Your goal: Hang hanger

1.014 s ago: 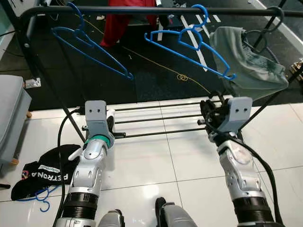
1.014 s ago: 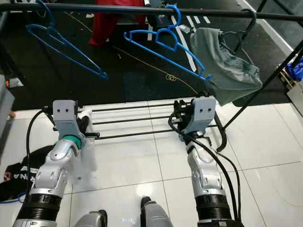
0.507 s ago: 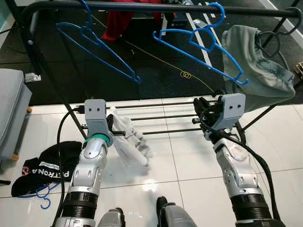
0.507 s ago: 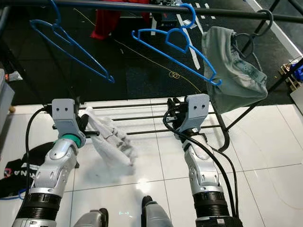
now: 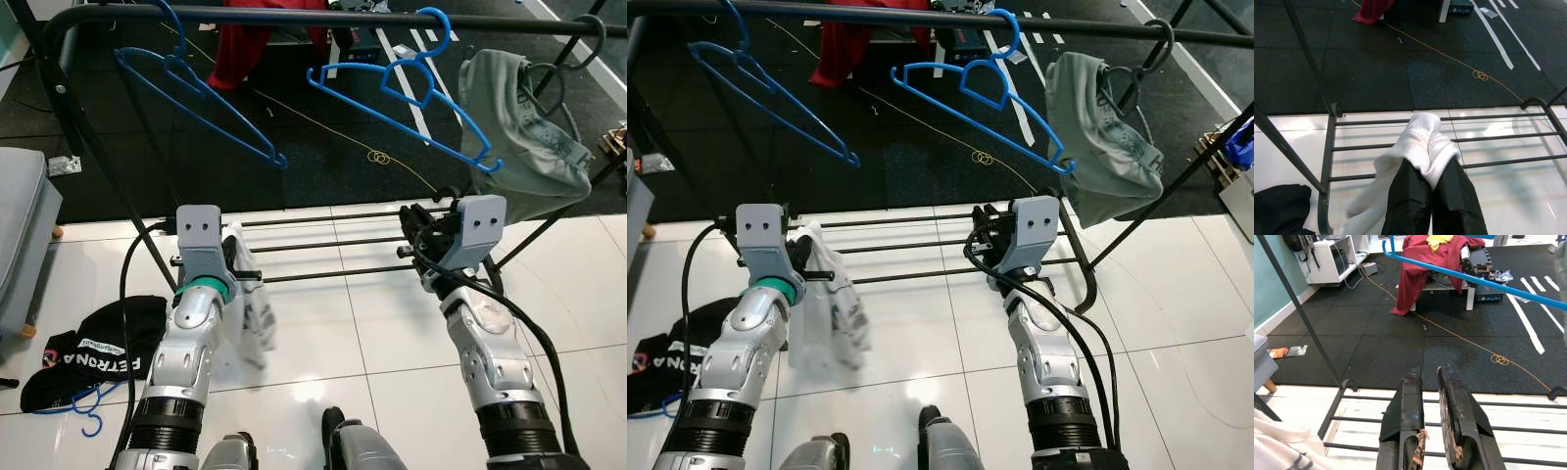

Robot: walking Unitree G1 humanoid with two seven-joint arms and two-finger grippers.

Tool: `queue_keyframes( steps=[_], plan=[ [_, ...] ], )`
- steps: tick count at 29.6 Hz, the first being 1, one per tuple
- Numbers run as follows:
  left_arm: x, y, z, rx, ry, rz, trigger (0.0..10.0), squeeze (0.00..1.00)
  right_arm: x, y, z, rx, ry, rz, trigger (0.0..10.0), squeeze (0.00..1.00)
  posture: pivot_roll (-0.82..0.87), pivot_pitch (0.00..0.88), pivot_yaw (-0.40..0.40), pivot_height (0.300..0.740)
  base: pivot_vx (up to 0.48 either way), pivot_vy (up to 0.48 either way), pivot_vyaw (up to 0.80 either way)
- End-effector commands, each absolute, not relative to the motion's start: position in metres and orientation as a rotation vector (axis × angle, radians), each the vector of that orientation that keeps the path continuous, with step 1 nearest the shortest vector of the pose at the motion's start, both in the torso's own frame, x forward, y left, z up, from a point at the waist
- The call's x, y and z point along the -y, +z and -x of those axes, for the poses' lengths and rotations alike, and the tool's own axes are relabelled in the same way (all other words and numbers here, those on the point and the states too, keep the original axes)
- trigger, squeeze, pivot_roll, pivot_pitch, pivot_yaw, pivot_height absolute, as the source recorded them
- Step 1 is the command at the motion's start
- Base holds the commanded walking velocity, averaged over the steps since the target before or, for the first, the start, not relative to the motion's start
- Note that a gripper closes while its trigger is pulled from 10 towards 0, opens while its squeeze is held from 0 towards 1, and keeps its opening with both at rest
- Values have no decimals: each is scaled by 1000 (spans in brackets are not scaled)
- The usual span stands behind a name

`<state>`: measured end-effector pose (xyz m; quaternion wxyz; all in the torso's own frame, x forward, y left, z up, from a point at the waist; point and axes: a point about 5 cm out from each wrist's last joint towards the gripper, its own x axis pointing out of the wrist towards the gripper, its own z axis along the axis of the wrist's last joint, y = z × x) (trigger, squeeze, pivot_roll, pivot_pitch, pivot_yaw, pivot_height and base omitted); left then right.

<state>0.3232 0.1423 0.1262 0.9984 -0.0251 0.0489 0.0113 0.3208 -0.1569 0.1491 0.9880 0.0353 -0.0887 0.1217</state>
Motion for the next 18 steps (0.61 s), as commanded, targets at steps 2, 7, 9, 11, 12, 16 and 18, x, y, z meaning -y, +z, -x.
queue_keyframes(
  steps=[2,7,9,11,12,16,18],
  plan=[
    [-140,125,-321,-88,11,48,10000,0,159,138,-318,132,241,-82,10000,0,-49,103,-19,740,0,0,0],
    [-140,125,-321,-88,10,47,10000,0,159,138,-318,128,243,-83,10000,0,-50,103,-20,740,0,0,0],
    [-139,125,-321,-88,8,47,10000,0,159,137,-318,126,242,-84,10000,0,-50,103,-19,740,0,0,0],
    [-139,125,-321,-88,8,47,10000,0,159,136,-318,123,242,-86,10000,0,-49,104,-19,740,0,0,0],
    [-139,125,-321,-89,7,47,10000,0,159,136,-318,121,241,-87,10000,0,-49,104,-19,740,0,0,0],
    [-139,125,-321,-89,5,47,10000,0,159,135,-318,117,241,-89,10000,0,-47,105,-19,740,0,0,0],
    [-139,125,-321,-91,4,47,10000,0,158,134,-318,109,242,-88,10000,0,-47,107,-18,740,0,0,0]
  ],
)
